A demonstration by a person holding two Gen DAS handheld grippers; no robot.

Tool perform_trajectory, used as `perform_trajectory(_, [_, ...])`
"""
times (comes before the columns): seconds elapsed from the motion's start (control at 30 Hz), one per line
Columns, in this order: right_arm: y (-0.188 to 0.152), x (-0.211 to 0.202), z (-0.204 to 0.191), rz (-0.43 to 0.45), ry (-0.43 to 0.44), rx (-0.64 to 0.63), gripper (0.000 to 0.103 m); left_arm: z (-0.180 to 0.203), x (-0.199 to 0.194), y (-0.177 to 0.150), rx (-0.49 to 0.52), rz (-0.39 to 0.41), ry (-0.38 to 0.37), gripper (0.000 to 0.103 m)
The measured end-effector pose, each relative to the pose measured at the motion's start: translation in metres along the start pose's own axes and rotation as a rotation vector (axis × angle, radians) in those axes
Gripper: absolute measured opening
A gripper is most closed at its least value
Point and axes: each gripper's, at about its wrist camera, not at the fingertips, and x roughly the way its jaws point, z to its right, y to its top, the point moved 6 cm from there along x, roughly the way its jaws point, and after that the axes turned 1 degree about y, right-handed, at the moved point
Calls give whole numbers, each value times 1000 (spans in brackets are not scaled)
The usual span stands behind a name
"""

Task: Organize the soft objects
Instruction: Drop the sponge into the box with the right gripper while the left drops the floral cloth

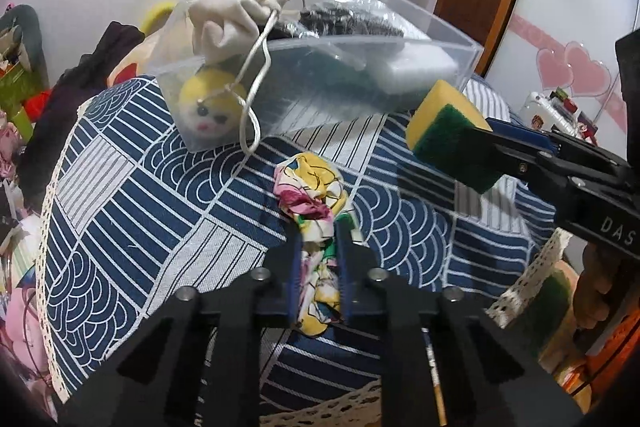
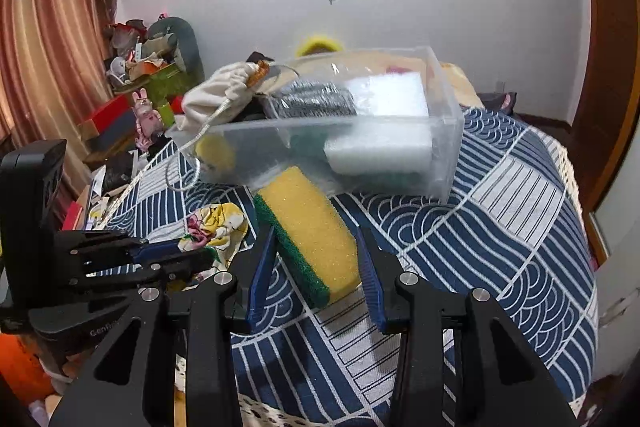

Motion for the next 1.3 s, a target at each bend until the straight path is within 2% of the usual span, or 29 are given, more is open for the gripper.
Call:
perform_trajectory(0.27, [16,-17,-4,67,-9,-14,37,8,-44,26,14,128,-13,11])
perform_trajectory(0.37, [25,-24,-3,97,-15,-14,37,11,-61,40,20,188,8,11])
perform_trajectory(0.8, [78,-45,8,257,-59,6,37,6,-96,106,43,377,41,11])
perform_trajectory(0.97, [91,-34,14,279,-79,18,37,-3,-77,125,28,370,38,11])
perform_trajectory(1.13, [90,-17,20,250,-103,30,37,-13,-39,128,-12,292,10,11])
perform_trajectory(1.3, [78,8,25,179,-112,46,37,-18,1,123,-46,193,-33,11])
